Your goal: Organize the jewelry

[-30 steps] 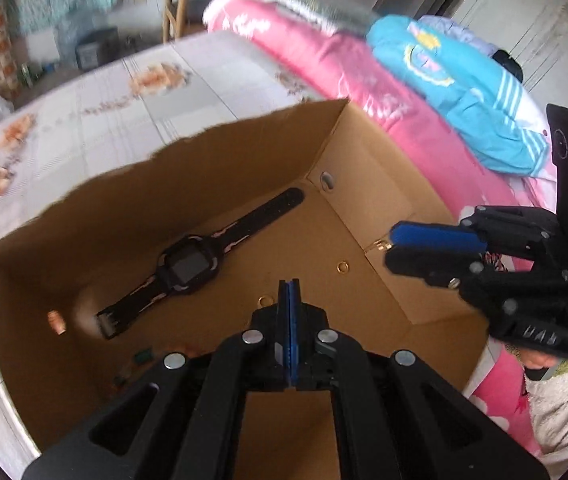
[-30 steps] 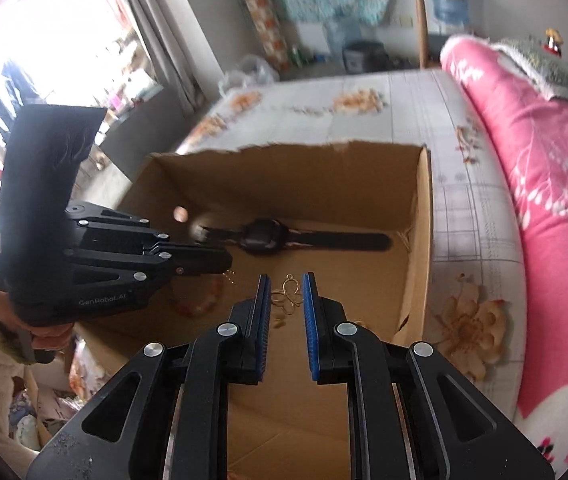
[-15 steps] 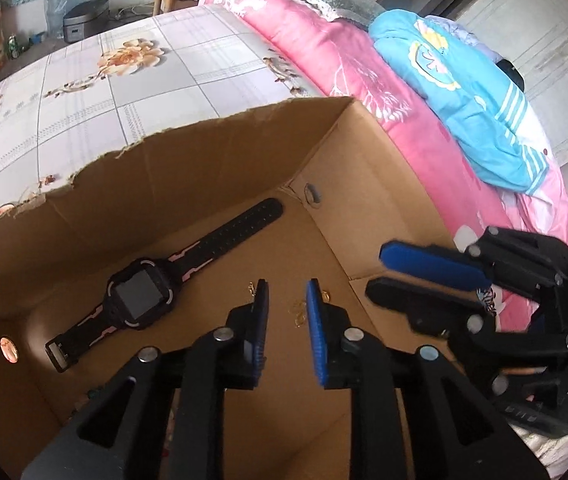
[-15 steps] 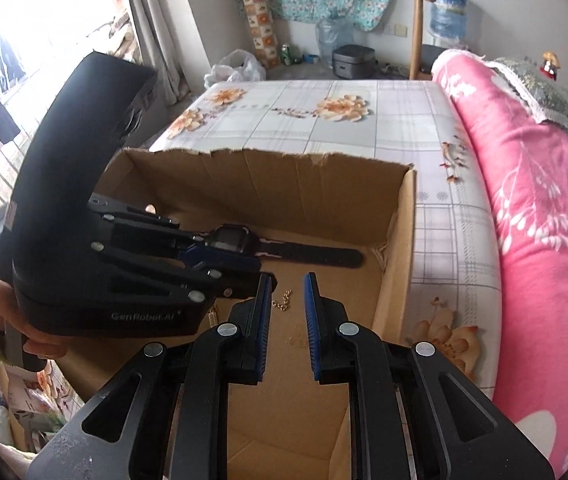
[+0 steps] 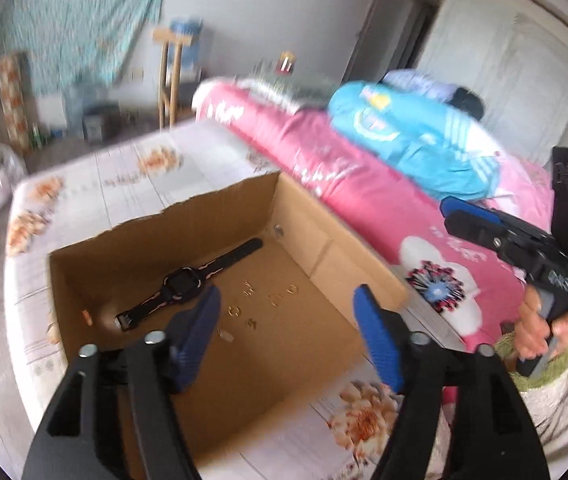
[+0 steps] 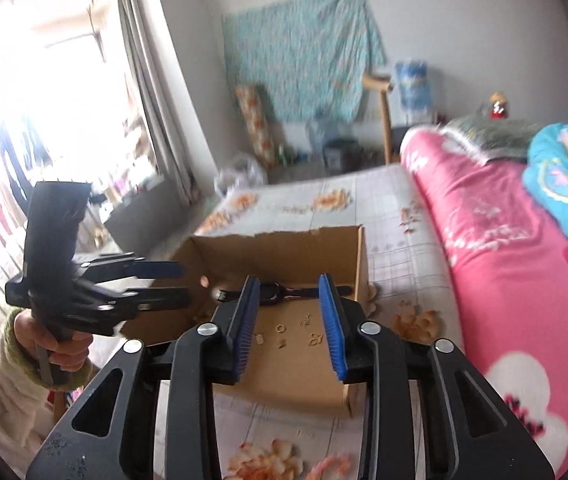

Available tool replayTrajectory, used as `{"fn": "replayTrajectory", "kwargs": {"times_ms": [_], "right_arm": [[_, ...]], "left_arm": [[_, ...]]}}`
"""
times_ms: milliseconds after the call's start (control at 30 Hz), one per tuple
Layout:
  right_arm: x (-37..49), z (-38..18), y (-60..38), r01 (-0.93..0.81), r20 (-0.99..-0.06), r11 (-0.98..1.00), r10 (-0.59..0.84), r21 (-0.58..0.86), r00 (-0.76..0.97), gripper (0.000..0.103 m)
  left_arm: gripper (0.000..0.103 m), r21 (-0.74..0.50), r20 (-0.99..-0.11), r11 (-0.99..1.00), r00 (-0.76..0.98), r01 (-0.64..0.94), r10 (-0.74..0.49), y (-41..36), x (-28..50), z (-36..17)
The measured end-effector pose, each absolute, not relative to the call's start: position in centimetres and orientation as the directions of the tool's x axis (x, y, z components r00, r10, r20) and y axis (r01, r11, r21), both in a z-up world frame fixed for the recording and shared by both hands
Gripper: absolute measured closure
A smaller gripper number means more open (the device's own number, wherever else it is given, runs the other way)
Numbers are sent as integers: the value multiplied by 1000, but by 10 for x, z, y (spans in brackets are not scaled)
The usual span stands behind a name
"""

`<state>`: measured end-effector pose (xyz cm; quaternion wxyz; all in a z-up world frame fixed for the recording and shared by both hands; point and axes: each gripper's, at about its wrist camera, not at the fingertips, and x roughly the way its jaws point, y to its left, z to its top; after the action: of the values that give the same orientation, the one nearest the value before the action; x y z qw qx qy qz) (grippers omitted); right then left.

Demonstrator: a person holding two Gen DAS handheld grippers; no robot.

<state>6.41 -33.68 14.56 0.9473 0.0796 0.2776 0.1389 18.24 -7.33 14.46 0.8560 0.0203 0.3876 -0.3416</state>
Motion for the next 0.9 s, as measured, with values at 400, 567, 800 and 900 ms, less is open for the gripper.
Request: {"fn": "replayTrajectory", "kwargs": {"times_ms": [400, 567, 800, 900], "right_arm": [[10, 39, -292, -90, -738, 993, 118, 77, 664, 44], [15, 21, -274, -61, -768, 995, -23, -80, 640, 21], [11, 25, -277, -26, -746, 988, -99, -154, 659, 8], [14, 24, -276, -6, -750, 984, -130, -176, 648, 8]], "left_arm": [[6, -137, -761, 908, 544, 397, -353, -62, 58, 53], [6, -58, -823, 960, 531, 274, -201, -66, 63, 3], [6, -54, -848, 975, 506, 214, -158, -63, 70, -20], [6, -76, -860, 979, 485, 189, -160, -57, 73, -26]]}}
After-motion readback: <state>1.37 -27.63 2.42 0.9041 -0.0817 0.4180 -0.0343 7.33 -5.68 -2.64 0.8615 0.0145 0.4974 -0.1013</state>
